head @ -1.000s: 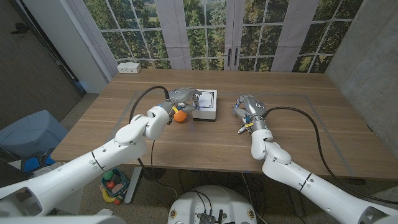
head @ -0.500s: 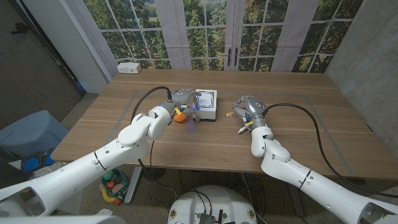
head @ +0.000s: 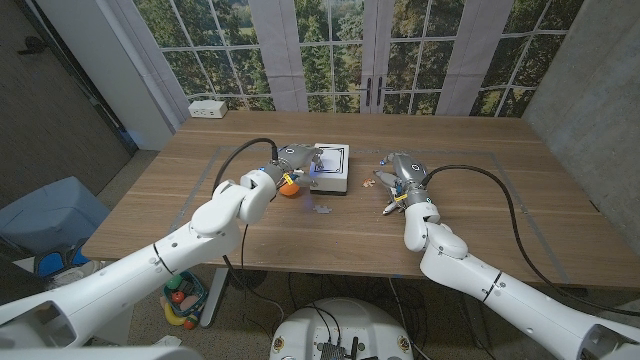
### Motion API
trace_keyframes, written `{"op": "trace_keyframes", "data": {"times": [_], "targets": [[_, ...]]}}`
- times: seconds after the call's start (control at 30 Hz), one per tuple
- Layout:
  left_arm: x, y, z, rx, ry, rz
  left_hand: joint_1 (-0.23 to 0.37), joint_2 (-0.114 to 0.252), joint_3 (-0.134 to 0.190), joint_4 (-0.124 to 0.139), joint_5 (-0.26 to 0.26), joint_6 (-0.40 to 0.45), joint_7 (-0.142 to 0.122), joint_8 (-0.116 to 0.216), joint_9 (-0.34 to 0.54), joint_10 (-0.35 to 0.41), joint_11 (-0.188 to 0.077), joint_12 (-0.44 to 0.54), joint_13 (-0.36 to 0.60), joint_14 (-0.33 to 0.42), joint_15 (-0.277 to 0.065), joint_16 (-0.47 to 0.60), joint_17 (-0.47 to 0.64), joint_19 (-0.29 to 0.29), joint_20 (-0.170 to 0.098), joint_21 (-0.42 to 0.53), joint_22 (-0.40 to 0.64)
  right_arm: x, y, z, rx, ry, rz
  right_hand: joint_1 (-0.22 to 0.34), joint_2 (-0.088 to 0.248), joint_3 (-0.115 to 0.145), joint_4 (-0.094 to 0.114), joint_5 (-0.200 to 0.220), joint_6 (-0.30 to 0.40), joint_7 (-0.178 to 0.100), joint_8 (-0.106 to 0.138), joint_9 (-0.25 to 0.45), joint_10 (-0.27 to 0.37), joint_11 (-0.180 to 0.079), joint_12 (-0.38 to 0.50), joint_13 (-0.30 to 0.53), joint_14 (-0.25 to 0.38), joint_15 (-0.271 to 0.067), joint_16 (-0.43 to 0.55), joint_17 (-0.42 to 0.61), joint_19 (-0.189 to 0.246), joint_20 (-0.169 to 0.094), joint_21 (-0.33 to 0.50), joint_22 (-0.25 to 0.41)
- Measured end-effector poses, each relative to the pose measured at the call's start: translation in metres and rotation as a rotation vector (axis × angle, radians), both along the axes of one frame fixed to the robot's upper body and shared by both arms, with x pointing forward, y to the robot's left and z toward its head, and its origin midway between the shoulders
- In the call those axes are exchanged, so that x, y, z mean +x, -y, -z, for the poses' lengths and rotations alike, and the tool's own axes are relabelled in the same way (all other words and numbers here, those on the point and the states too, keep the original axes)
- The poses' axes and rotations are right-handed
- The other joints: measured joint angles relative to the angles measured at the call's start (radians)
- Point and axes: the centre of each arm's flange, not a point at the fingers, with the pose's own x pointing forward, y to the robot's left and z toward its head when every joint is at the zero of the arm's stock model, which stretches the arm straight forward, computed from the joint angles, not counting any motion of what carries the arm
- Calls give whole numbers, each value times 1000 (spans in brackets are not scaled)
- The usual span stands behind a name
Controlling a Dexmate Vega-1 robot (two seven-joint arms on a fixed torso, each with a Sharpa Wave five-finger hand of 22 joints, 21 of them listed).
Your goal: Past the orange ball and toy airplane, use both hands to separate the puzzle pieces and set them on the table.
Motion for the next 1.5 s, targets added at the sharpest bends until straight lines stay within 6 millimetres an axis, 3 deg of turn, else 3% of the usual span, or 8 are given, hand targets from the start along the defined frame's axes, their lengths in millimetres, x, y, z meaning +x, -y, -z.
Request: {"op": "trace_keyframes", "data": {"times": [0.23, 0.67, 0.7, 0.9, 1.17, 1.4, 1.43, 1.5], "targets": [[-2, -7, -1, -61, 23, 57, -140, 85, -7, 65, -6, -175, 12, 2, 0, -34, 34, 0, 0, 0, 0, 0, 9, 3, 14, -15, 6, -1, 1, 0, 45, 10, -62, -75, 30, -7, 30, 22, -92, 25, -56, -5, -53, 32, -26, -11, 0, 0, -7, 4, -16, 16, 0, 0], [-10, -4, -2, -200, 30, 261, -270, 176, 58, 140, -2, -361, 26, 5, -9, -126, 59, 0, 0, -61, 0, 0, 9, -27, -68, -37, 9, 2, 20, 2, 98, 11, -84, -185, 48, -22, 60, 36, -254, 29, -122, -9, -148, 51, -59, -44, -63, 6, -58, -11, -82, -4, -9, -2], [0, -21, 0, -222, 24, 225, -277, 176, 67, 147, -2, -372, 26, 5, -9, -135, 59, 0, 0, -65, 0, 0, 9, -30, -71, -37, 9, 1, 13, 2, 132, 4, -157, -185, 48, -22, 60, 36, -265, 30, -122, -9, -151, 55, -59, -46, -67, 3, -62, -13, -82, -4, -9, -2], [3, -28, 0, -306, 15, 292, -325, 178, 126, 196, 10, -439, 41, 5, -9, -159, 63, 0, -2, -89, 3, 0, 14, -32, -79, -45, 9, 1, 19, 1, 179, 19, -200, -215, 57, -21, 68, 36, -301, 36, -126, -14, -182, 61, -66, -59, -96, 2, -89, -28, -104, -27, -16, -7], [-7, -20, -4, -388, 11, 411, -379, 177, 196, 251, 22, -519, 78, 5, -14, -205, 73, 0, -3, -135, 3, 0, 12, -42, -89, -60, 9, 6, 35, 4, 190, 13, -167, -256, 72, -2, 87, 36, -363, 39, -129, -20, -241, 55, -77, -87, -145, 6, -139, -58, -119, -46, -29, -12], [-15, -16, -8, -460, -4, 499, -431, 161, 219, 281, 24, -557, 88, 5, -14, -247, 68, -5, -3, -171, -1, -5, 11, -55, -102, -72, 6, 11, 50, 9, 200, 5, -131, -277, 93, 17, 106, 32, -383, 40, -129, -23, -264, 49, -77, -106, -181, 5, -166, -73, -135, -43, -41, -16], [13, -45, 0, -529, -17, 421, -444, 162, 220, 282, 28, -563, 94, 5, -14, -255, 70, -5, -3, -179, 1, -5, 11, -57, -104, -74, 6, 3, 33, 1, 287, 41, -304, -277, 93, 19, 109, 32, -388, 38, -129, -23, -264, 49, -77, -109, -184, 9, -170, -75, -135, -43, -46, -16], [12, -44, 0, -545, -23, 438, -456, 163, 226, 288, 29, -576, 104, 5, -14, -266, 69, -5, -3, -186, 7, -5, 11, -57, -104, -78, 6, 4, 34, 1, 298, 44, -315, -300, 96, 31, 121, 27, -389, 39, -129, -27, -271, 49, -77, -115, -192, 5, -175, -78, -139, -47, -46, -16]]}}
